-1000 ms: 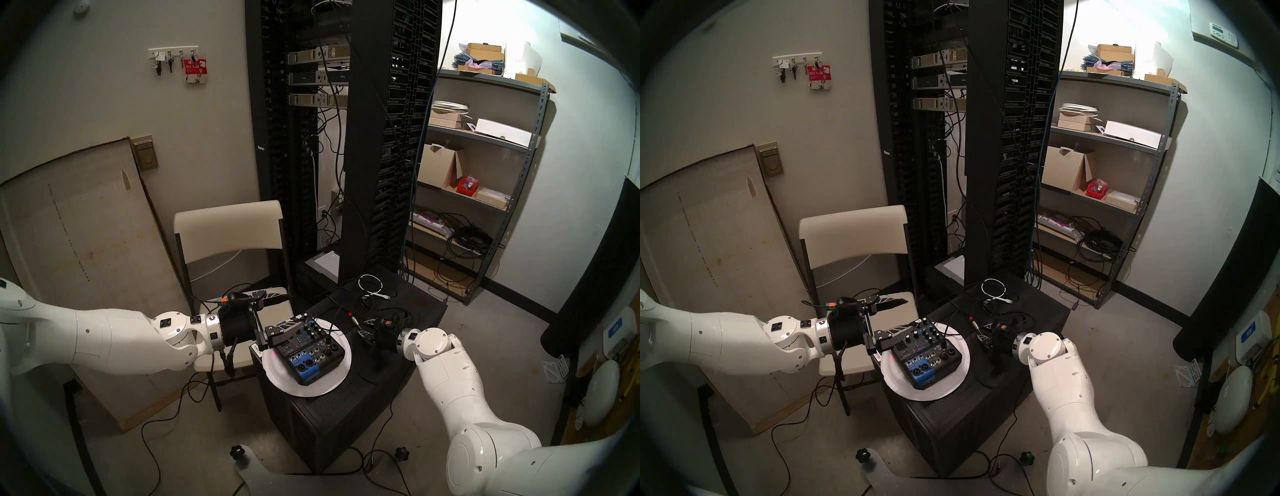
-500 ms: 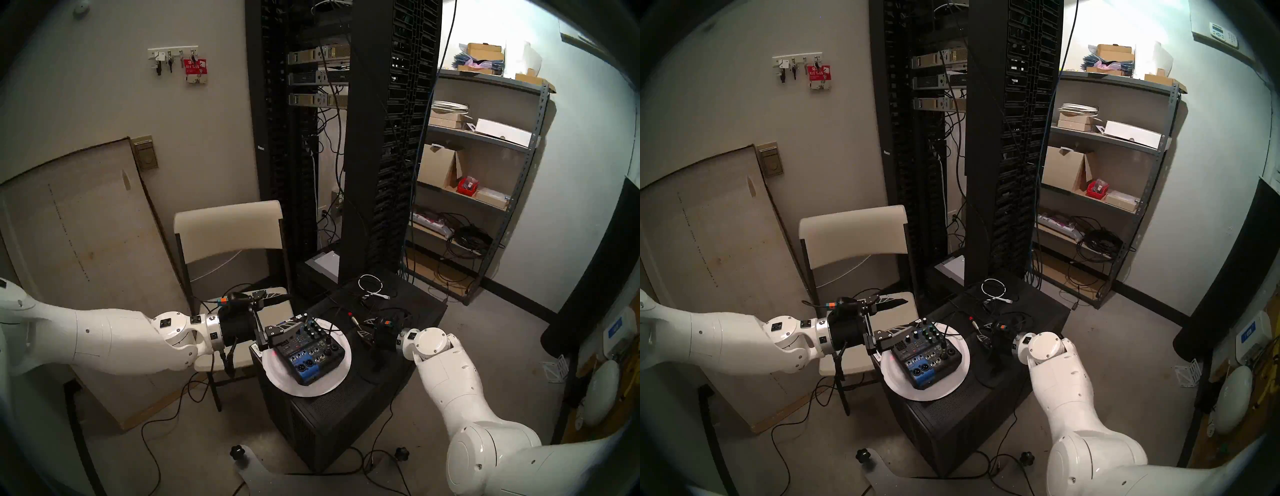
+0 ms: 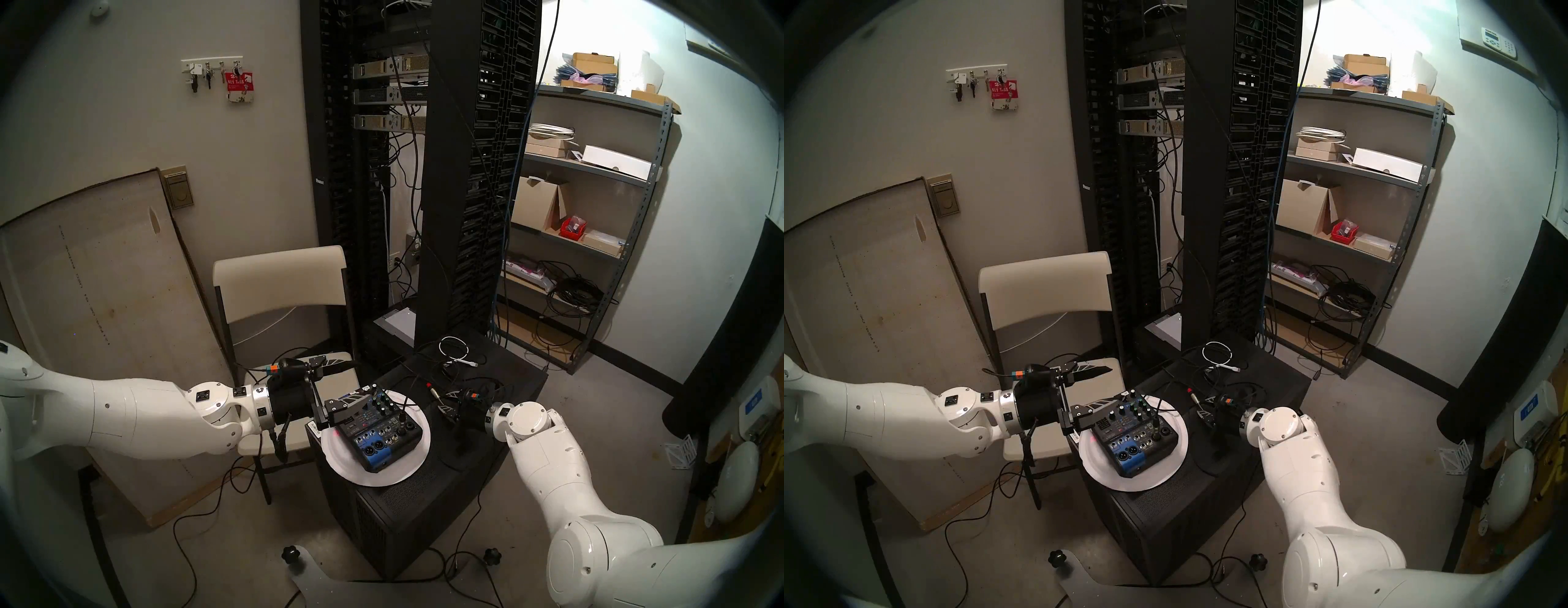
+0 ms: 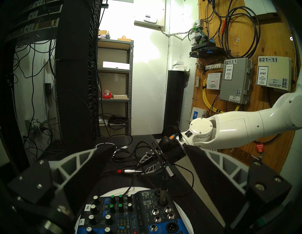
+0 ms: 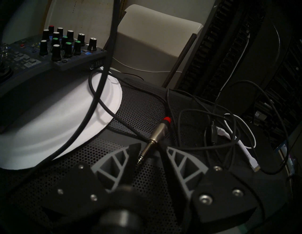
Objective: Insert aux cable
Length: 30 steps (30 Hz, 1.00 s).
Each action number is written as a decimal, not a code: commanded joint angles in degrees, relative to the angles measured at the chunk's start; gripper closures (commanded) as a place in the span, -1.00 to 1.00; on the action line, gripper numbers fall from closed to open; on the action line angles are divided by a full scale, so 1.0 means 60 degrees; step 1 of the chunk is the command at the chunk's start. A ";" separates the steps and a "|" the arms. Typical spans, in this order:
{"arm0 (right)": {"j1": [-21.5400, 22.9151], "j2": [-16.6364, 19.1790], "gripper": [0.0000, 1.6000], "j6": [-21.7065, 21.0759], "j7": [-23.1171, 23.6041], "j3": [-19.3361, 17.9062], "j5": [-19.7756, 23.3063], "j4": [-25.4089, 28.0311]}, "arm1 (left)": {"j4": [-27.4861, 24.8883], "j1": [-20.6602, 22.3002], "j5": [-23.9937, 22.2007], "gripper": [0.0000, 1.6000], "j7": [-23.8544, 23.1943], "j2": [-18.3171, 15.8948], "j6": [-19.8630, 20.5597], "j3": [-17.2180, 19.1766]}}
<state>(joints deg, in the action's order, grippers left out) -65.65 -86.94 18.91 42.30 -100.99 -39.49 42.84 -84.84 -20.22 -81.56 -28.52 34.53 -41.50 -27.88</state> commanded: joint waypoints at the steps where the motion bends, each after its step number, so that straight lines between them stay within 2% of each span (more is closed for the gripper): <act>1: 0.0264 0.0049 0.07 0.0079 -0.0008 0.0020 -0.0002 -0.0014 | 0.0002 0.0127 0.0017 -1.00 0.0004 0.0007 -0.0046 0.0103; 11: 0.0309 0.0061 0.16 0.0135 -0.0075 0.0026 -0.0003 -0.0107 | 0.0002 0.0128 0.0017 -1.00 0.0004 0.0008 -0.0046 0.0102; 14: 0.0290 0.0053 0.29 0.0143 -0.0105 0.0018 0.0006 -0.0054 | 0.0002 0.0128 0.0016 -1.00 0.0004 0.0008 -0.0046 0.0102; 18: 0.0282 0.0057 0.60 0.0151 -0.0142 0.0018 0.0004 -0.0026 | 0.0002 0.0128 0.0016 -1.00 0.0004 0.0008 -0.0046 0.0101; 19: 0.0281 0.0060 0.80 0.0154 -0.0148 0.0016 0.0007 -0.0020 | 0.0002 0.0128 0.0016 -1.00 0.0004 0.0008 -0.0046 0.0101; 21: 0.0266 0.0066 1.00 0.0162 -0.0152 -0.0002 0.0028 0.0014 | 0.0002 0.0128 0.0016 -1.00 0.0004 0.0008 -0.0046 0.0101; 30: 0.0015 0.0072 1.00 0.0224 0.0059 -0.0141 0.0234 0.0471 | 0.0002 0.0129 0.0016 -1.00 0.0004 0.0008 -0.0046 0.0101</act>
<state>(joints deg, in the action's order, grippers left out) -65.27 -86.42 19.58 41.45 -101.19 -39.42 42.55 -84.84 -20.21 -81.56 -28.52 34.53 -41.50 -27.89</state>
